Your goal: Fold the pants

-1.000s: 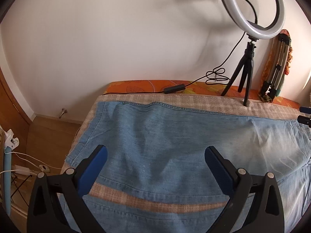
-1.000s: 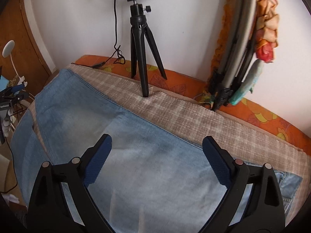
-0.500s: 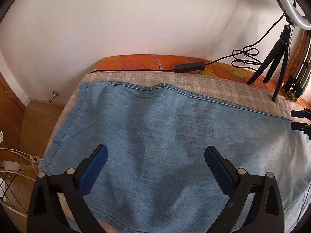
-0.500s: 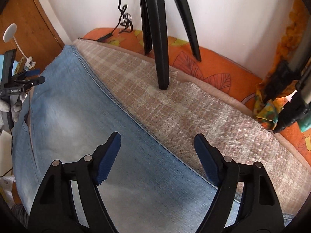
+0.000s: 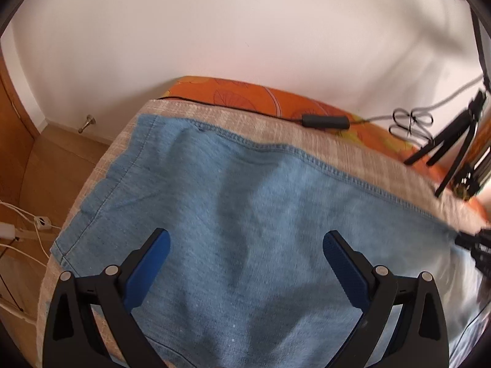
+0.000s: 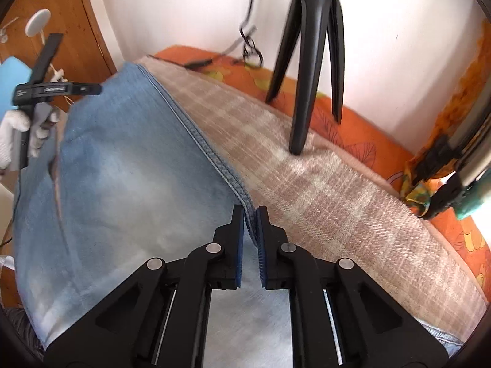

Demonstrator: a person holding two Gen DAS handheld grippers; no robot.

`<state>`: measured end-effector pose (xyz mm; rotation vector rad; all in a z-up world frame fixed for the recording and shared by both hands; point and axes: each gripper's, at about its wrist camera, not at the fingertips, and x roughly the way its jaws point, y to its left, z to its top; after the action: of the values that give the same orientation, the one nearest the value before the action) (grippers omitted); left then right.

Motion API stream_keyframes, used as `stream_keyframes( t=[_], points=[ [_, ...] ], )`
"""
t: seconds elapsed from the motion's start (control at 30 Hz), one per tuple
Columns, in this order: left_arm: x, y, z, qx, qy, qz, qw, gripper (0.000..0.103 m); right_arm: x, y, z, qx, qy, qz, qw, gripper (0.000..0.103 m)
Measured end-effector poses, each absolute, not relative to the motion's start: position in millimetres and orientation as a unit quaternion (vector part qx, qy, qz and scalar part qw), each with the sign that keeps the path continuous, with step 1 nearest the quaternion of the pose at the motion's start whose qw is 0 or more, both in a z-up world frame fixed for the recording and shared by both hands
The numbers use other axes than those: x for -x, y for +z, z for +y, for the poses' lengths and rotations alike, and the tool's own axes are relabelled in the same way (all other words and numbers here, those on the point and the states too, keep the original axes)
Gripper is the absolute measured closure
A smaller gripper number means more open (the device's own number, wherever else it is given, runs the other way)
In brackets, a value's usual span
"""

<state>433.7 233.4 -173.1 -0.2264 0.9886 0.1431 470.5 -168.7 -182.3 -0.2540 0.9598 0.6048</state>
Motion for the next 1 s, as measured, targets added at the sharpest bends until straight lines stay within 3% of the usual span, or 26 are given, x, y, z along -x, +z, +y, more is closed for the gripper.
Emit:
stream_keyframes(
  t=[0.33,0.8,1.0],
  points=[
    [-470,-157,237,0.186,0.071,0.47,0.86,0.002,-376,-159,-147,0.196,0.324,0.391,0.839,0.094],
    [-514,-199,178,0.122,0.14,0.544,0.819,0.002,-339,-180,-130,0.235,0.348,0.385,0.822,0.094],
    [-507,-210,172,0.103,0.17,0.516,0.833,0.005,-342,-180,-133,0.227,0.344,0.382,0.827,0.094]
  ],
)
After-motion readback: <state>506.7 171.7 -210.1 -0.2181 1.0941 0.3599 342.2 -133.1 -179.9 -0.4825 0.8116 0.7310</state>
